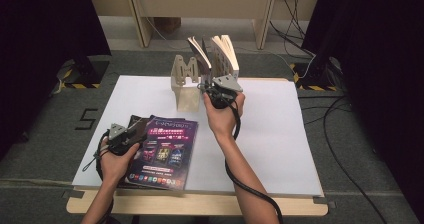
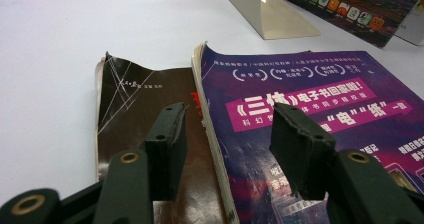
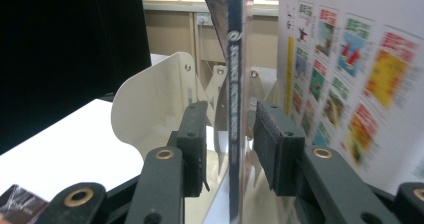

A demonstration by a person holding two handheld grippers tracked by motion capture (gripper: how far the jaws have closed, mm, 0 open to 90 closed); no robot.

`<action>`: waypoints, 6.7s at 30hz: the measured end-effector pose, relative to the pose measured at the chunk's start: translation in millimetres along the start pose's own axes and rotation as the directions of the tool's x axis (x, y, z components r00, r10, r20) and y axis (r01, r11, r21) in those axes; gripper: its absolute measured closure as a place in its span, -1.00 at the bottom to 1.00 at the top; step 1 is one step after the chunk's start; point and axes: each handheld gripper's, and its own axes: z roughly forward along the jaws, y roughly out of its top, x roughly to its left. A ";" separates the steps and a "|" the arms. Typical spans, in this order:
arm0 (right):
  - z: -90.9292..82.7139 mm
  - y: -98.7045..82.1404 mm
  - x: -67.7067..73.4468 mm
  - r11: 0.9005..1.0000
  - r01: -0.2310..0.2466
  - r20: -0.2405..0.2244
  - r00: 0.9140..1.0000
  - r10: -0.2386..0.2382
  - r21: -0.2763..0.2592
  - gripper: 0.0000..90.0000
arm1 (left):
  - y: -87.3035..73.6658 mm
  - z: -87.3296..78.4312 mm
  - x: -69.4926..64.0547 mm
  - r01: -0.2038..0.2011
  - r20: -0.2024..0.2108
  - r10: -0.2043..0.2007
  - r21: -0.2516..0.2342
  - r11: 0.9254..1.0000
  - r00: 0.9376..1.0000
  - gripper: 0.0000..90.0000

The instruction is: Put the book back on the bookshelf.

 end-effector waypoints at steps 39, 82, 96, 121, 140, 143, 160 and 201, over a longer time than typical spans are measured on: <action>-0.1 5.4 -12.9 0.997 -0.075 0.079 0.994 0.076 -0.014 0.72 | 0.4 -1.8 2.7 0.003 -0.006 -0.003 -0.002 1.000 1.000 0.06; -24.2 -9.5 -23.8 0.999 -0.004 0.015 1.000 0.003 0.045 0.42 | -0.8 0.4 5.5 0.020 -0.002 -0.020 0.029 0.999 1.000 0.06; -39.2 -33.4 -30.1 0.992 -0.025 -0.060 0.998 0.033 0.127 0.41 | -2.2 3.5 5.1 0.027 0.014 -0.028 0.068 0.997 1.000 0.06; -25.7 -87.8 -14.6 0.942 -0.051 -0.151 0.983 0.106 0.333 0.38 | -3.5 6.9 2.4 0.031 0.045 -0.037 0.130 0.991 0.998 0.12; 7.8 -109.0 11.1 0.886 -0.061 -0.218 0.959 0.180 0.459 0.32 | -4.2 7.6 1.6 0.045 0.070 -0.057 0.156 0.987 0.996 0.23; 14.6 -111.1 14.3 0.879 -0.066 -0.222 0.956 0.191 0.472 0.31 | -4.2 7.5 0.7 0.045 0.071 -0.056 0.158 0.986 0.996 0.25; 42.4 -119.0 21.1 0.848 -0.135 -0.200 0.942 0.271 0.512 0.22 | -3.8 7.1 -2.9 0.007 0.056 -0.016 0.155 0.988 0.998 0.26; 65.2 -123.1 14.9 0.843 -0.179 -0.165 0.940 0.299 0.507 0.16 | -2.5 5.3 -5.9 -0.052 0.080 0.039 0.167 0.985 0.996 0.35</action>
